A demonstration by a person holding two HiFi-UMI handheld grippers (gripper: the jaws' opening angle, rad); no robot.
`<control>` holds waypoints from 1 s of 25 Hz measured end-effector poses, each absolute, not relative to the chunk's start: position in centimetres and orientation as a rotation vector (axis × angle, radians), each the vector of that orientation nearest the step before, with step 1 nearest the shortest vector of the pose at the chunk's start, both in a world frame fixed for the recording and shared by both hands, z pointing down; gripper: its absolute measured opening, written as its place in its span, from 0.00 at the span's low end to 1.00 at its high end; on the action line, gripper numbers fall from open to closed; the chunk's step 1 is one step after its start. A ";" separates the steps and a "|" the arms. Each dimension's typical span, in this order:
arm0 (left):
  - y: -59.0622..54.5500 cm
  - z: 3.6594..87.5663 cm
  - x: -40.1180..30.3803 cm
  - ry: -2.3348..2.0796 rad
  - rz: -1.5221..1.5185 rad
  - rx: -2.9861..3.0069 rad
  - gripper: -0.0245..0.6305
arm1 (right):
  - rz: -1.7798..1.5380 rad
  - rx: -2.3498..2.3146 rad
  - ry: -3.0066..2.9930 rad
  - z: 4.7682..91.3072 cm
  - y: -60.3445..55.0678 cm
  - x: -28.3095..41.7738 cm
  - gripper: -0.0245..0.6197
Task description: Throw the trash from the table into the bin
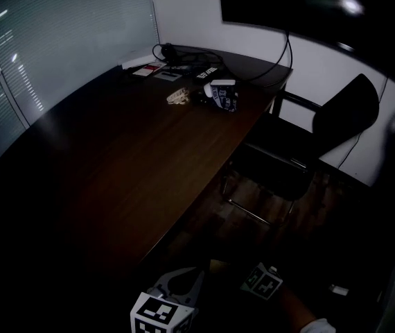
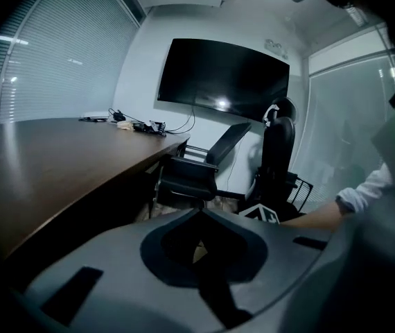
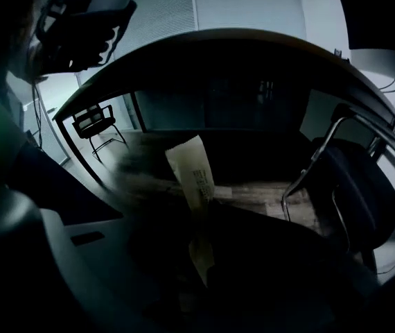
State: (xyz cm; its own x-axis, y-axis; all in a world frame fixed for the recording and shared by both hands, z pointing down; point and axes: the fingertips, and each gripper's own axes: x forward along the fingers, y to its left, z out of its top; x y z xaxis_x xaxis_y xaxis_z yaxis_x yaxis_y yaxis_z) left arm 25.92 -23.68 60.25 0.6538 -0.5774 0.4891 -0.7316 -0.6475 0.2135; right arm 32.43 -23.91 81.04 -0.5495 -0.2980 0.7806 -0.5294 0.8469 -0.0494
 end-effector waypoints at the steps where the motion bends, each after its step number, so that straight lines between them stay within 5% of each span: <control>1: -24.2 61.4 26.2 -1.033 0.531 2.479 0.04 | 0.376 0.605 -2.184 82.9 -24.1 32.4 0.10; 5: -24.8 64.5 26.2 -1.034 0.532 2.482 0.04 | 0.464 0.638 -2.184 87.6 -24.0 32.1 0.14; 10: -24.8 65.9 26.0 -1.029 0.543 2.496 0.04 | 0.477 0.655 -2.164 89.7 -24.3 31.8 0.44; 12: -25.0 65.6 26.0 -1.026 0.538 2.502 0.04 | 0.487 0.693 -2.175 88.9 -24.6 32.0 0.44; 25: -24.7 47.6 18.9 -1.220 0.370 2.496 0.04 | 0.238 1.004 -2.366 55.2 -24.9 30.3 0.44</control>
